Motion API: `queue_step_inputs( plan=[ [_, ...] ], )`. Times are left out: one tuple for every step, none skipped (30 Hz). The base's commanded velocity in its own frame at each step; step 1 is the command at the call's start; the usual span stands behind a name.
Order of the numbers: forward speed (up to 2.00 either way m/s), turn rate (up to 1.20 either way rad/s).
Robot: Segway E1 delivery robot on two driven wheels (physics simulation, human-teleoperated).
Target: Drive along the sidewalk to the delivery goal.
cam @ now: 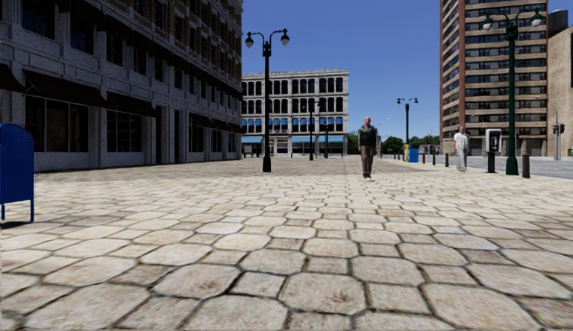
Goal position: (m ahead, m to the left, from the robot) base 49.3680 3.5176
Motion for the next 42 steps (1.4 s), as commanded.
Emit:
queue_step_inputs(
  plan=[
    [1.53,0.16],
    [1.55,0.08],
    [1.55,0.08],
    [1.69,0.00],
    [2.00,0.00],
    [2.00,0.00],
    [2.00,0.00],
    [2.00,0.00],
    [2.00,0.00],
    [2.00,0.00],
    [2.00,0.00],
    [2.00,0.00],
    [2.00,0.00],
    [2.00,0.00],
    [2.00,0.00],
    [2.00,0.00],
    [2.00,0.00],
    [2.00,0.00],
    [2.00,0.00],
    [2.00,0.00],
    [2.00,0.00],
    [2.00,0.00],
    [2.00,0.00],
    [2.00,0.00],
    [2.00,0.00],
    [2.00,0.00],
    [2.00,0.00],
    [2.00,0.00],
    [2.00,0.00],
    [2.00,0.00],
    [2.00,0.00],
    [2.00,0.00],
    [2.00,0.00],
    [2.00,0.00],
    [2.00,0.00],
    [2.00,0.00],
    [2.00,0.00],
    [2.00,0.00],
    [2.00,-0.02],
    [2.00,-0.09],
    [2.00,-0.09],
    [2.00,-0.15]
  ],
)
